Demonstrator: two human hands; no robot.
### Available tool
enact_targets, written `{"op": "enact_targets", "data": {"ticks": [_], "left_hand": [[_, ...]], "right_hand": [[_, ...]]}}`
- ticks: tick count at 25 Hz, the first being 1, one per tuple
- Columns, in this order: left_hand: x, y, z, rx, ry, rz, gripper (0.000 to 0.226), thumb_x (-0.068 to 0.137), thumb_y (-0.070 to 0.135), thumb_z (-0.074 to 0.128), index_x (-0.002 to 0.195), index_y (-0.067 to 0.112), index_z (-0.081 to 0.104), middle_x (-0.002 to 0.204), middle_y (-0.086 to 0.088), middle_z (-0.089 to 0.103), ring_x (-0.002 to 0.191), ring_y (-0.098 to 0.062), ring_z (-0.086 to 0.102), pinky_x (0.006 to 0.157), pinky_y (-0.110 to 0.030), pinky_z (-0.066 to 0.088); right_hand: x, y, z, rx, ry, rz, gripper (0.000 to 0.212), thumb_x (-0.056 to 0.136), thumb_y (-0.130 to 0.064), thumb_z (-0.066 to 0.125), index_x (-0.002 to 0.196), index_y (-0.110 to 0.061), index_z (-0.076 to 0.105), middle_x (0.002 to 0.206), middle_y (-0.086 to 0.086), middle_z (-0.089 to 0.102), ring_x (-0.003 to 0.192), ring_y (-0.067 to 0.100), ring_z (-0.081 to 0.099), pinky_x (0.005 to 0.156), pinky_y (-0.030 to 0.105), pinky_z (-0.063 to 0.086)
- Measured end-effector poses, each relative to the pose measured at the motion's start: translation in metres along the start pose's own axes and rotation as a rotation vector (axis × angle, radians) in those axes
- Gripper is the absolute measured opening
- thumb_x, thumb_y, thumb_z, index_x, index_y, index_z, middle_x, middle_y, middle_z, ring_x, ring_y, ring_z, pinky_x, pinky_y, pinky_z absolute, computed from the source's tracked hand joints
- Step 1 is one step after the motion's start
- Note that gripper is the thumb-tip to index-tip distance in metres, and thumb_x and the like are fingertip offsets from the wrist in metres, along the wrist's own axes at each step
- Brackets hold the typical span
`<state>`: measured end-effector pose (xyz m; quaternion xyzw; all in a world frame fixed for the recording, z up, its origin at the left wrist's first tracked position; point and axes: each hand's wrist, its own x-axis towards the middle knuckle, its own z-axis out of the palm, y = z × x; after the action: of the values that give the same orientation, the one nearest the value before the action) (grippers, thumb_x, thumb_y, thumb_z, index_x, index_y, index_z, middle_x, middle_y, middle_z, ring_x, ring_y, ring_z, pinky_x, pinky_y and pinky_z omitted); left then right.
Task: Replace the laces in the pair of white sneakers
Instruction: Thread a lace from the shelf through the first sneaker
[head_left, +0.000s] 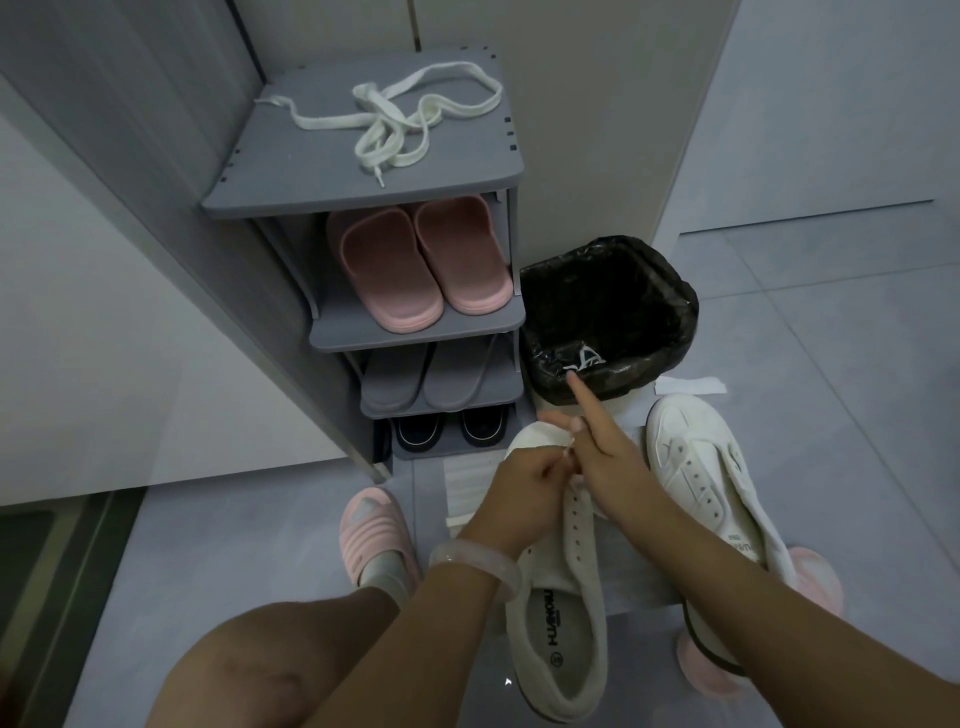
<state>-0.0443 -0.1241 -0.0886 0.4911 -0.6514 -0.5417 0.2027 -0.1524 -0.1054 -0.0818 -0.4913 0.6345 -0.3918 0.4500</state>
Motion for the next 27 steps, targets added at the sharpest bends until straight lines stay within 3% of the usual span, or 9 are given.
{"op": "enact_targets", "data": {"ticks": [2, 5, 7, 9, 13, 16, 19, 22, 27], "left_hand": [[-0.001, 0.002, 0.001, -0.025, -0.028, -0.006, 0.032, 0.095, 0.006, 0.042, 0.068, 0.016, 0.057, 0.063, 0.008, 0.053, 0.056, 0.004, 0.049, 0.057, -0.012, 0.038], [0.001, 0.001, -0.003, -0.236, 0.034, -0.081, 0.033, 0.097, 0.009, 0.040, 0.071, 0.016, 0.059, 0.069, 0.006, 0.057, 0.064, -0.001, 0.053, 0.062, -0.012, 0.043], [0.002, -0.002, -0.005, -0.320, 0.052, -0.142, 0.033, 0.098, 0.014, 0.039, 0.073, 0.016, 0.061, 0.075, 0.002, 0.062, 0.072, -0.006, 0.056, 0.069, -0.015, 0.045], [0.004, -0.006, -0.005, -0.298, 0.035, -0.173, 0.029, 0.098, 0.018, 0.039, 0.083, 0.013, 0.063, 0.085, -0.006, 0.063, 0.081, -0.015, 0.056, 0.077, -0.025, 0.044], [0.005, -0.007, -0.004, -0.284, 0.015, -0.212, 0.032, 0.098, 0.023, 0.040, 0.101, 0.004, 0.065, 0.088, -0.009, 0.061, 0.085, -0.016, 0.055, 0.078, -0.025, 0.043], [0.004, -0.003, -0.005, -0.305, -0.009, -0.238, 0.034, 0.099, 0.021, 0.039, 0.111, 0.000, 0.062, 0.089, -0.001, 0.063, 0.083, -0.009, 0.057, 0.073, -0.016, 0.044], [0.005, -0.001, -0.005, -0.261, -0.048, -0.263, 0.032, 0.099, 0.020, 0.039, 0.114, 0.003, 0.062, 0.107, -0.012, 0.065, 0.098, -0.017, 0.058, 0.086, -0.024, 0.045], [0.005, 0.000, -0.007, -0.281, -0.067, -0.294, 0.030, 0.098, 0.019, 0.041, 0.112, 0.005, 0.062, 0.108, -0.015, 0.064, 0.102, -0.021, 0.059, 0.090, -0.028, 0.045], [0.009, -0.001, -0.006, -0.274, -0.095, -0.321, 0.031, 0.096, 0.017, 0.042, 0.118, 0.005, 0.060, 0.117, -0.017, 0.062, 0.113, -0.028, 0.057, 0.099, -0.036, 0.044]], "right_hand": [[-0.001, 0.002, 0.006, -0.123, -0.039, -0.073, 0.049, 0.101, -0.020, 0.030, 0.143, -0.036, 0.011, 0.118, -0.014, 0.057, 0.091, 0.000, 0.059, 0.087, 0.020, 0.044], [0.001, 0.002, 0.004, 0.050, 0.017, 0.055, 0.049, 0.099, -0.027, 0.034, 0.146, -0.030, 0.019, 0.122, 0.007, 0.061, 0.110, 0.020, 0.057, 0.097, 0.032, 0.044], [0.002, 0.004, -0.002, 0.055, 0.036, 0.112, 0.038, 0.098, -0.026, 0.040, 0.134, -0.016, 0.047, 0.112, 0.013, 0.064, 0.100, 0.010, 0.058, 0.089, 0.023, 0.044], [0.002, 0.005, -0.004, -0.060, -0.003, 0.034, 0.024, 0.096, -0.017, 0.046, 0.103, -0.010, 0.067, 0.081, 0.010, 0.066, 0.071, 0.000, 0.056, 0.071, 0.021, 0.044], [0.002, 0.007, -0.003, -0.053, -0.006, 0.026, 0.026, 0.092, -0.012, 0.052, 0.076, -0.026, 0.068, 0.071, 0.016, 0.067, 0.063, 0.010, 0.056, 0.067, 0.034, 0.048], [0.001, 0.004, -0.004, 0.027, 0.012, 0.047, 0.025, 0.092, -0.013, 0.053, 0.079, -0.025, 0.070, 0.078, 0.023, 0.067, 0.066, 0.017, 0.057, 0.070, 0.037, 0.050], [0.000, 0.005, -0.002, 0.026, 0.014, 0.041, 0.019, 0.091, -0.013, 0.055, 0.085, -0.010, 0.073, 0.076, 0.015, 0.069, 0.066, 0.014, 0.058, 0.070, 0.036, 0.050], [-0.001, 0.008, -0.002, 0.066, 0.018, 0.060, 0.017, 0.090, -0.014, 0.056, 0.087, -0.013, 0.074, 0.081, 0.009, 0.071, 0.079, 0.019, 0.065, 0.079, 0.037, 0.052], [-0.002, 0.006, -0.001, 0.076, -0.031, 0.066, 0.016, 0.090, -0.015, 0.057, 0.094, -0.015, 0.073, 0.090, 0.002, 0.072, 0.084, 0.007, 0.065, 0.077, 0.015, 0.050]]}}
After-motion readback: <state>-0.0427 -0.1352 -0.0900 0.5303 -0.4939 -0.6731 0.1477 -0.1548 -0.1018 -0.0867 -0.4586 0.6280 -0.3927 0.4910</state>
